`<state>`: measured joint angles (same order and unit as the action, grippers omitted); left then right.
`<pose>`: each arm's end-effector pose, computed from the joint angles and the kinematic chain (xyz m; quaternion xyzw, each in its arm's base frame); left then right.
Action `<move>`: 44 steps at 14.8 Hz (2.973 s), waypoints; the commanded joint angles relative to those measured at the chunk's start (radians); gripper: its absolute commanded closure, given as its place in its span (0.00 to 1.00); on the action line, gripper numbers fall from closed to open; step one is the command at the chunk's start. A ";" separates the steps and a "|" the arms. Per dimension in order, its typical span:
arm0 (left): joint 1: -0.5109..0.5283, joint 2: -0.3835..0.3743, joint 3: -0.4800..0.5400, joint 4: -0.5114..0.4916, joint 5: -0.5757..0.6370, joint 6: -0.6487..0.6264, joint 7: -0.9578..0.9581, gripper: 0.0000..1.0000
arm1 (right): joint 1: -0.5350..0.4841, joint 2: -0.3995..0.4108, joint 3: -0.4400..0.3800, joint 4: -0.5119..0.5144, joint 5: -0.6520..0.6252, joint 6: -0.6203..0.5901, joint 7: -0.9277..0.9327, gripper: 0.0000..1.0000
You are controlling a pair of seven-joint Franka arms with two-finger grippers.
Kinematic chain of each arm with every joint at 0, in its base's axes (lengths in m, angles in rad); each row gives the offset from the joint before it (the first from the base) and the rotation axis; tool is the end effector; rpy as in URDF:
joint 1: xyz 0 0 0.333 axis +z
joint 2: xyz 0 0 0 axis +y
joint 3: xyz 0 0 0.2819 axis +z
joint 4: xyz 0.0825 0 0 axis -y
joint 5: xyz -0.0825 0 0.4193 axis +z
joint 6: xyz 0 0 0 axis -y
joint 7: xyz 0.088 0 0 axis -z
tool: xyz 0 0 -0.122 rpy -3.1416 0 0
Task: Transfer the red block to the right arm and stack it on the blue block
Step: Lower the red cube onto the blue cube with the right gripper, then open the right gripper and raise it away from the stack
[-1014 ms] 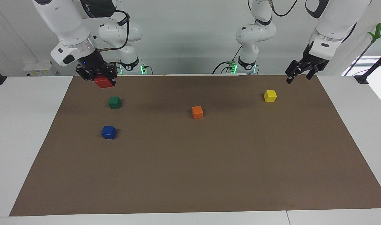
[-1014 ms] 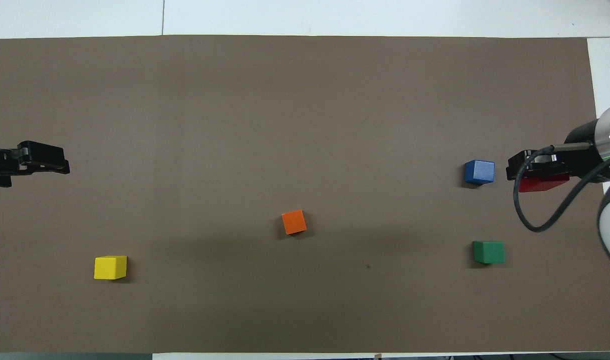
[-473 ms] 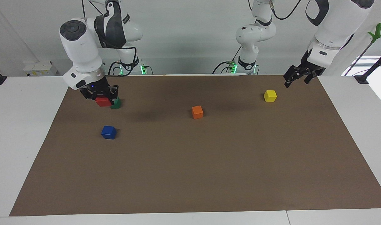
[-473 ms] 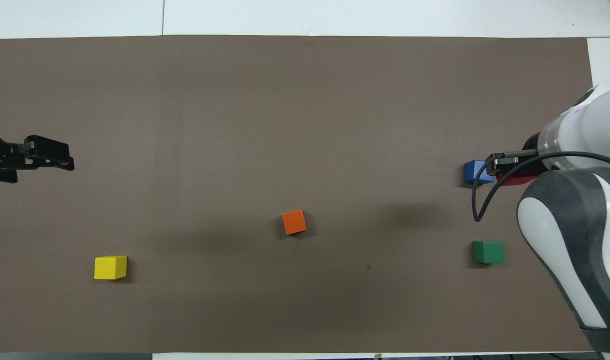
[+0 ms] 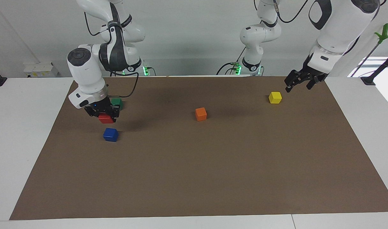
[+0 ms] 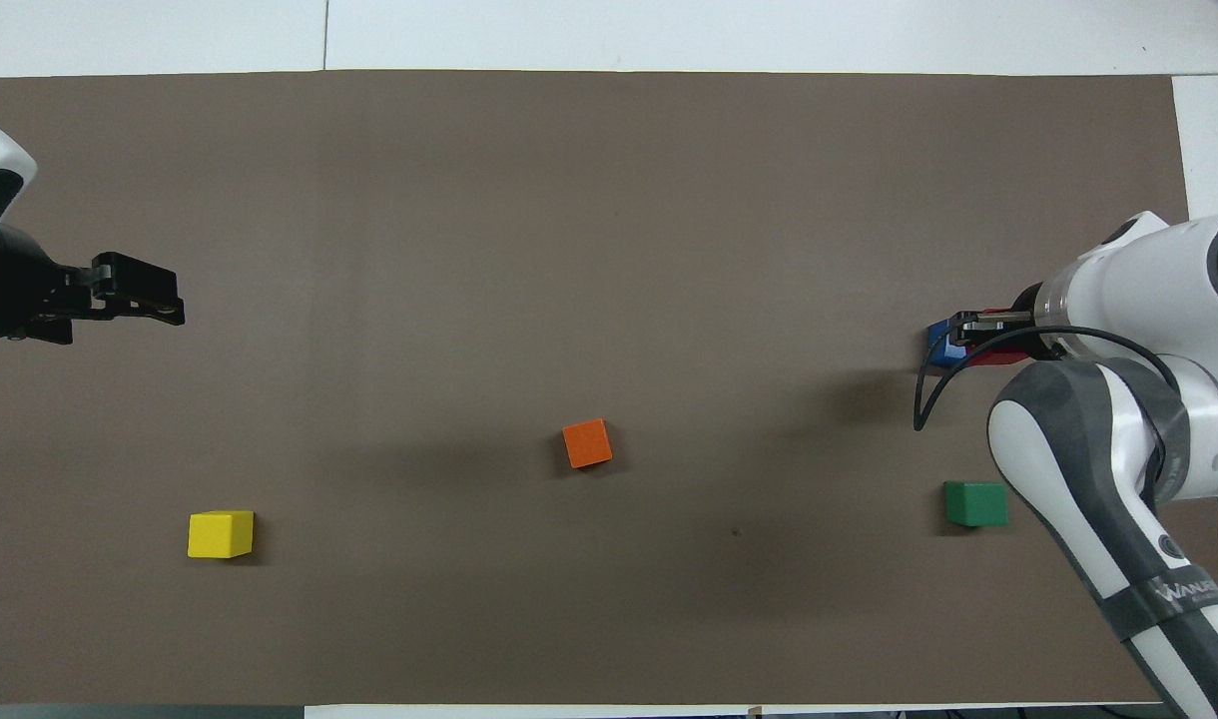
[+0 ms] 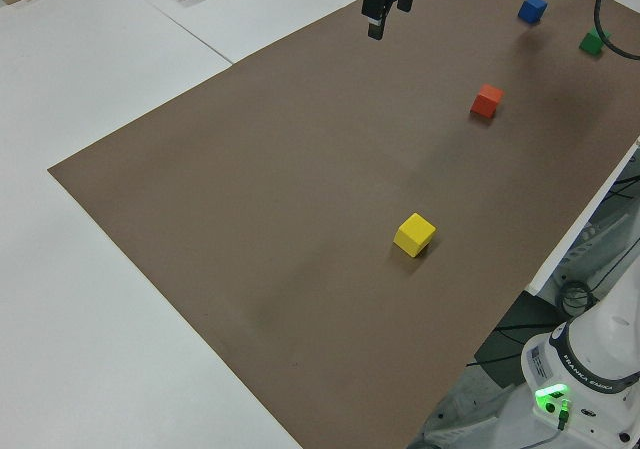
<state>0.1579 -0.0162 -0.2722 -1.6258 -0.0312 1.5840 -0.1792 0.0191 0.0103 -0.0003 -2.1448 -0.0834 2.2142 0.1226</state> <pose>0.5807 -0.0714 0.5578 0.9993 0.0329 -0.0149 0.0114 0.5758 0.0071 0.3351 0.9986 -0.0278 0.0319 0.0319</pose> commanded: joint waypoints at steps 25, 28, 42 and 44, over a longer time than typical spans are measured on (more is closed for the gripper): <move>0.037 -0.082 0.018 -0.072 0.024 0.010 -0.019 0.00 | -0.047 0.120 0.010 -0.062 -0.044 0.277 0.226 1.00; -0.016 -0.084 0.057 -0.068 0.024 0.007 -0.014 0.00 | -0.048 0.119 0.010 -0.076 -0.042 0.297 0.226 1.00; -0.182 -0.088 0.214 -0.074 0.024 0.005 -0.003 0.00 | -0.053 0.119 0.010 -0.076 -0.042 0.298 0.223 0.00; -0.184 -0.090 0.214 -0.078 0.024 0.005 0.033 0.00 | -0.051 0.119 0.010 -0.072 -0.044 0.294 0.220 0.00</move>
<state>-0.0054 -0.0763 -0.0738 -1.6721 -0.0260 1.5949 -0.1816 -0.0196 0.1331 0.0014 -2.2065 -0.0862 2.4821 0.3090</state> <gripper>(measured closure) 0.000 0.040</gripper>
